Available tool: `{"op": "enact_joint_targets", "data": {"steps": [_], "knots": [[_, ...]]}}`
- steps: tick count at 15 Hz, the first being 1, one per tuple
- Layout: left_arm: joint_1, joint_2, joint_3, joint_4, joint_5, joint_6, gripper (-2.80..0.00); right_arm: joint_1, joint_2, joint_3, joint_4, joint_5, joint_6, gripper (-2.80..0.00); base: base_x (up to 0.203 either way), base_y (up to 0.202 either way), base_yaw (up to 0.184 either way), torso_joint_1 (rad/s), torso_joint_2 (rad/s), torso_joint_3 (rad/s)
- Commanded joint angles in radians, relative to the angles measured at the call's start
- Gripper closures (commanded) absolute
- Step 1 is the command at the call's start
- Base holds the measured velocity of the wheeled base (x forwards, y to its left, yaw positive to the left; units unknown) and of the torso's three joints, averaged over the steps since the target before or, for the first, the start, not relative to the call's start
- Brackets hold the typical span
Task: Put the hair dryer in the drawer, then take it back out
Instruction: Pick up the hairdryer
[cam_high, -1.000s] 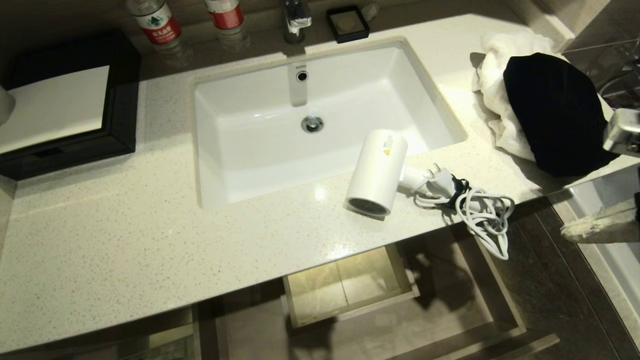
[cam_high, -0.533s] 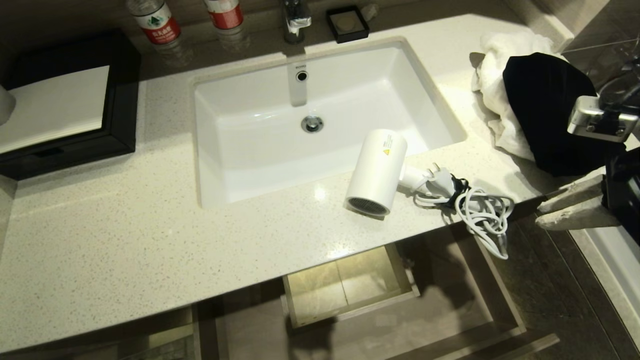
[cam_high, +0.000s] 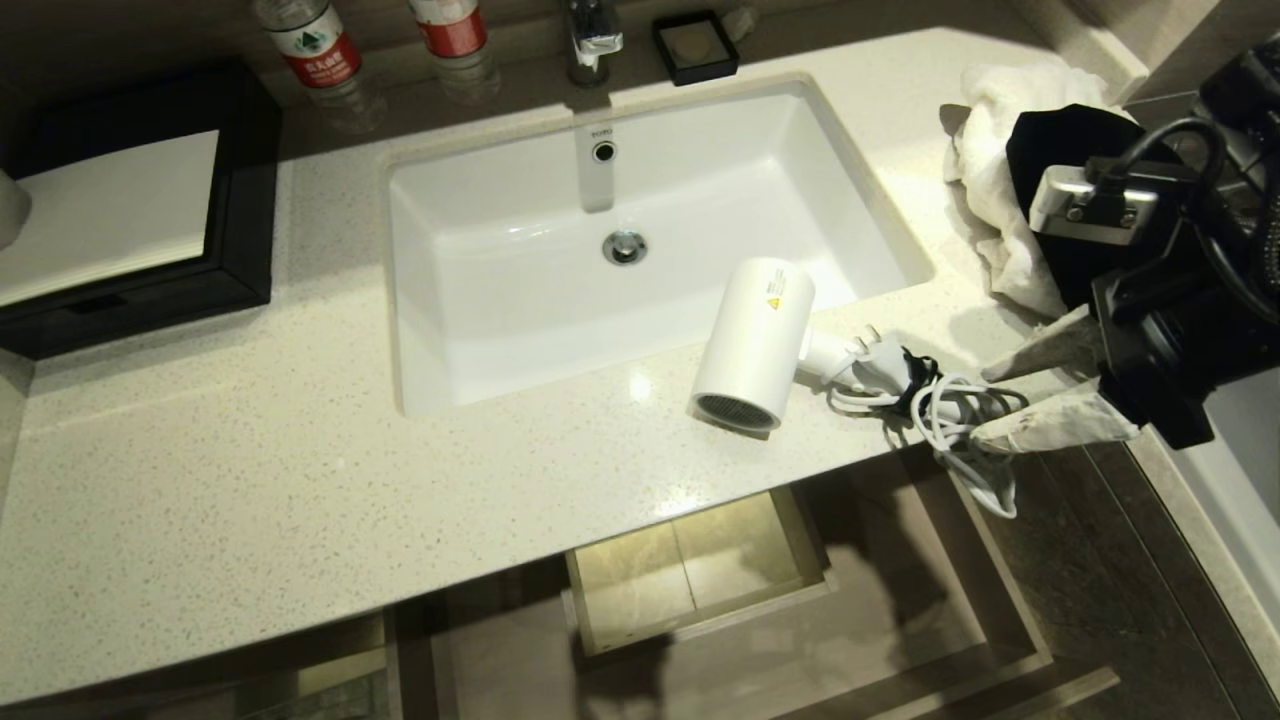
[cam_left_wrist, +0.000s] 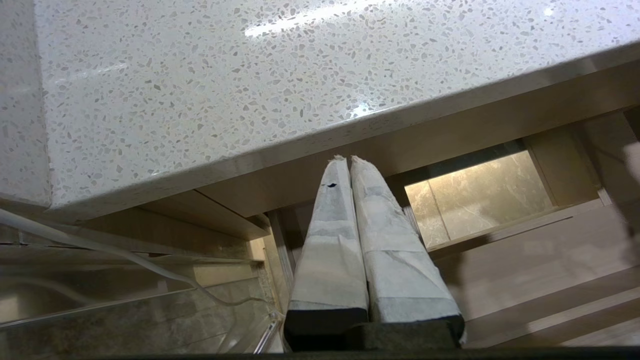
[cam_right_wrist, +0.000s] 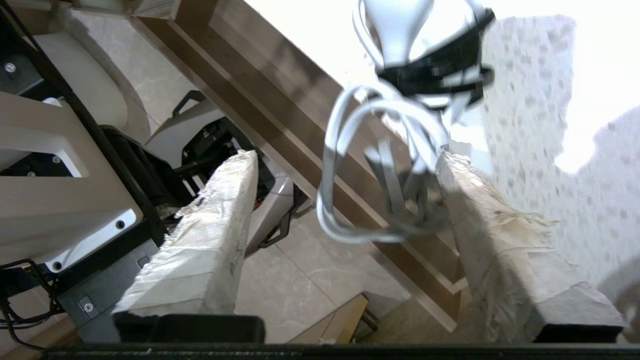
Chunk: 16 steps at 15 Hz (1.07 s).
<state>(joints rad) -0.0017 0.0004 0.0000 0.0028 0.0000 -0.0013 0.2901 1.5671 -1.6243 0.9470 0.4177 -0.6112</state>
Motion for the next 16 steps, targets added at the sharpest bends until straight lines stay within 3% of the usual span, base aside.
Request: {"op": "enact_joint_targets", "data": {"steps": [1, 11, 16], "knots": [[0.0, 0.0, 0.002, 0.0, 0.0, 0.0, 0.0, 0.011, 0.074, -0.051, 0.006, 0.011, -0.012, -2.8, 0.0, 0.0, 0.0, 0.0, 0.0, 0.0], [0.0, 0.0, 0.001, 0.0, 0.0, 0.0, 0.0, 0.018, 0.171, -0.06, -0.013, -0.004, -0.079, -2.8, 0.0, 0.0, 0.0, 0.0, 0.0, 0.0], [0.0, 0.0, 0.001, 0.0, 0.0, 0.0, 0.0, 0.029, 0.213, -0.058, -0.029, -0.05, -0.082, -2.8, 0.0, 0.0, 0.0, 0.0, 0.0, 0.0]]}}
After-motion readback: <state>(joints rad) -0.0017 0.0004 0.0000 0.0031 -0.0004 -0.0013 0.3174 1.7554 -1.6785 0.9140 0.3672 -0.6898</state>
